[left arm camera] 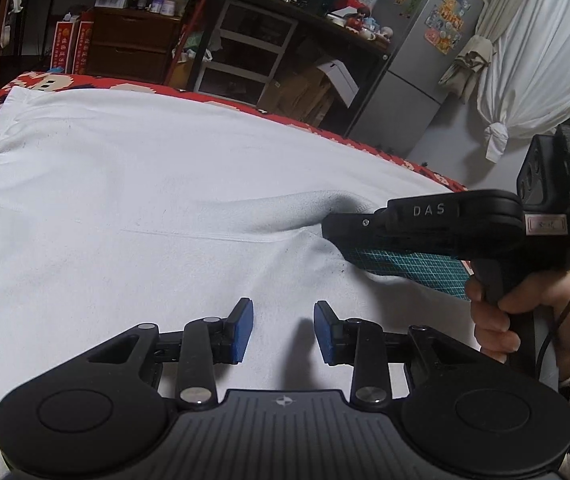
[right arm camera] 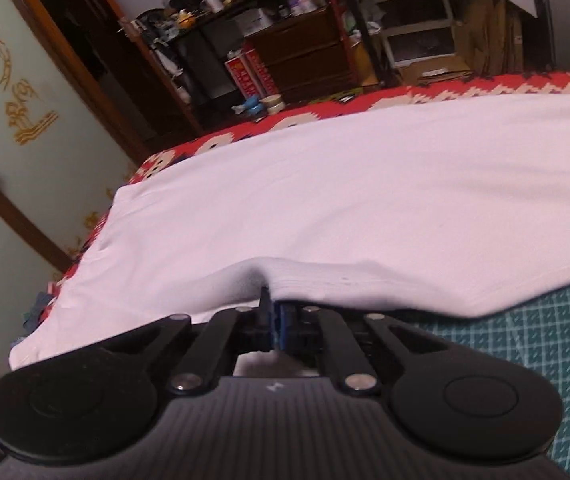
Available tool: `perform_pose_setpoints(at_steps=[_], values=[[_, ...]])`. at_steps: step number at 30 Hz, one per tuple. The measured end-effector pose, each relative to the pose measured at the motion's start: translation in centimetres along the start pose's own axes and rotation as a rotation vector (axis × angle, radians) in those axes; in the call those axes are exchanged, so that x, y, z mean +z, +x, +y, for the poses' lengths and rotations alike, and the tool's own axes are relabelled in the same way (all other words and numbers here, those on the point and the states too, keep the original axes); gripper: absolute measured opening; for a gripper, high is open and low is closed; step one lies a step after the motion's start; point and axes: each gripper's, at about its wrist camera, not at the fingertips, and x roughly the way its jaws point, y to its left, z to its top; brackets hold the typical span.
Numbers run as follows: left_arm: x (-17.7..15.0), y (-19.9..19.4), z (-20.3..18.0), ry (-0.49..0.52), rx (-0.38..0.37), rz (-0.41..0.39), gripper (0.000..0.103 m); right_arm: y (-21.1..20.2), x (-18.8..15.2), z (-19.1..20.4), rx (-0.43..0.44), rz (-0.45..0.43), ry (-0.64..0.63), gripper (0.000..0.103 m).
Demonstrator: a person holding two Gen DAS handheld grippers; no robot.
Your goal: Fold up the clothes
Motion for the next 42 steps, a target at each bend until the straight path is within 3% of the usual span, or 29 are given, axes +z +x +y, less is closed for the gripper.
perform_pose_setpoints(at_steps=[2, 5, 11, 13, 15, 19, 22, 23, 24, 27, 30, 31, 32, 33, 36, 40, 42], values=[[-0.2, -0.1, 0.3, -0.011, -0.010, -0.009, 0.033, 0.0, 0.3, -0.4, 0.009, 0.005, 0.028, 0.007], [-0.1, -0.2, 0.6, -0.039, -0.021, -0.014, 0.033, -0.9, 0.4, -0.7, 0.013, 0.005, 0.035, 0.023], [-0.2, -0.1, 0.3, -0.040, -0.019, -0.017, 0.033, -1.6, -0.7, 1.0, 0.019, 0.044, -0.085, 0.023], [-0.2, -0.1, 0.3, -0.041, -0.017, -0.016, 0.033, -1.3, -1.7, 2.1, -0.006, 0.062, -0.166, 0.022], [-0.2, -0.2, 0.4, -0.047, -0.017, -0.019, 0.033, -1.3, -2.6, 3.3, -0.057, 0.052, -0.265, 0.000], [-0.2, -0.3, 0.4, -0.048, -0.012, -0.019, 0.033, -2.0, -3.3, 3.8, -0.142, 0.028, -0.315, 0.000], [-0.3, -0.4, 0.4, -0.053, -0.009, -0.022, 0.033, -2.8, -2.9, 2.6, -0.113, 0.017, -0.257, 0.000], [-0.3, -0.3, 0.4, -0.056, -0.008, -0.022, 0.033, -3.1, -2.7, 2.4, -0.096, 0.012, -0.246, 0.002], [-0.3, -0.4, 0.4, -0.059, -0.008, -0.021, 0.033, -3.3, -2.6, 2.2, -0.079, 0.007, -0.236, 0.013], [-0.3, -0.5, 0.4, -0.060, -0.007, -0.017, 0.033, -2.6, -2.7, 3.2, -0.055, 0.005, -0.300, 0.031], [-0.5, -0.6, 0.5, -0.069, -0.013, -0.019, 0.033, -2.1, -3.7, 4.0, -0.059, 0.018, -0.359, 0.028], [-0.5, -0.7, 0.6, -0.072, -0.015, -0.020, 0.033, -2.1, -4.0, 4.2, -0.073, 0.012, -0.388, 0.022], [-0.5, -0.7, 0.6, -0.073, -0.016, -0.020, 0.033, -2.3, -4.1, 4.2, -0.078, 0.010, -0.396, 0.005], [-0.5, -0.7, 0.6, -0.073, -0.017, -0.019, 0.033, -2.5, -4.1, 4.1, -0.079, 0.009, -0.394, 0.000], [-0.5, -0.7, 0.6, -0.070, -0.018, -0.018, 0.033, -3.1, -4.3, 3.2, -0.120, -0.002, -0.385, 0.000], [-0.5, -0.6, 0.6, -0.073, -0.016, -0.021, 0.033, -4.3, -3.8, 0.6, -0.077, -0.004, -0.265, 0.000], [-0.5, -0.7, 0.6, -0.072, -0.016, -0.018, 0.033, -4.6, -3.6, 0.3, -0.056, -0.012, -0.260, 0.016]])
